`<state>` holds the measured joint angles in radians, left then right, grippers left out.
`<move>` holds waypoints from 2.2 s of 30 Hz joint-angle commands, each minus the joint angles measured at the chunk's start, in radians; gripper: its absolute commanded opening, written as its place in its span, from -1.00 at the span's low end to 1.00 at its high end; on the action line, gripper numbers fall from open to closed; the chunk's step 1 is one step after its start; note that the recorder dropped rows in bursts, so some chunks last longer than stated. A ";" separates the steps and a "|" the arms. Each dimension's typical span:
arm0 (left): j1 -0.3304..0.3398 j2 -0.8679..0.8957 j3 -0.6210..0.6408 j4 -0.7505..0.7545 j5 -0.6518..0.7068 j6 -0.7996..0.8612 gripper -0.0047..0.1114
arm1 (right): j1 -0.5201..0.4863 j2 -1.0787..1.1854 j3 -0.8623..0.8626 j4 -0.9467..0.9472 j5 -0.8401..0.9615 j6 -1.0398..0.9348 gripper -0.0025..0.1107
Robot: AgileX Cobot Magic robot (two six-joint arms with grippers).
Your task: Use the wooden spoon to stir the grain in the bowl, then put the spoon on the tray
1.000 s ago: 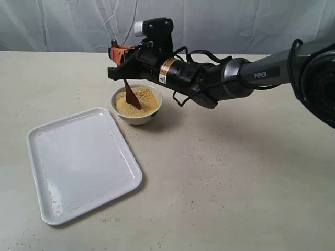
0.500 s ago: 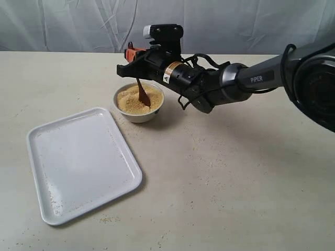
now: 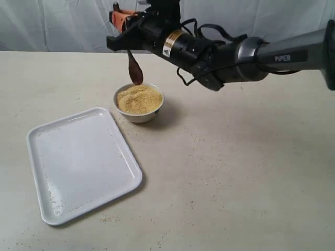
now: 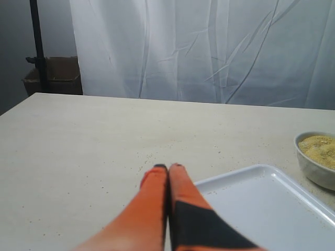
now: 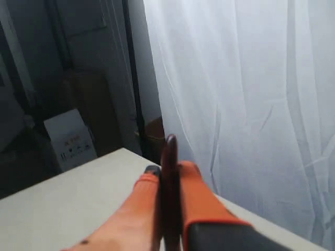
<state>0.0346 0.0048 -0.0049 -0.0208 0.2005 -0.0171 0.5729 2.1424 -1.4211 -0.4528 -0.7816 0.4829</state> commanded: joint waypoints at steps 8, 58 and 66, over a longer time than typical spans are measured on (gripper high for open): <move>0.004 -0.005 0.005 0.001 -0.013 -0.002 -0.92 | 0.103 -0.150 -0.045 -0.509 0.425 0.834 -0.97; 0.004 -0.005 0.005 0.001 -0.013 -0.002 -0.92 | 0.105 -0.099 -0.189 -1.292 -0.071 1.610 -0.95; 0.004 -0.005 0.005 0.001 -0.013 -0.002 -0.92 | -0.037 -0.189 -0.189 -1.292 0.324 1.506 -0.96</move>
<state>0.0346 0.0048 -0.0049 -0.0208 0.2005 -0.0171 0.5747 1.9854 -1.6076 -1.7432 -0.6417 2.0657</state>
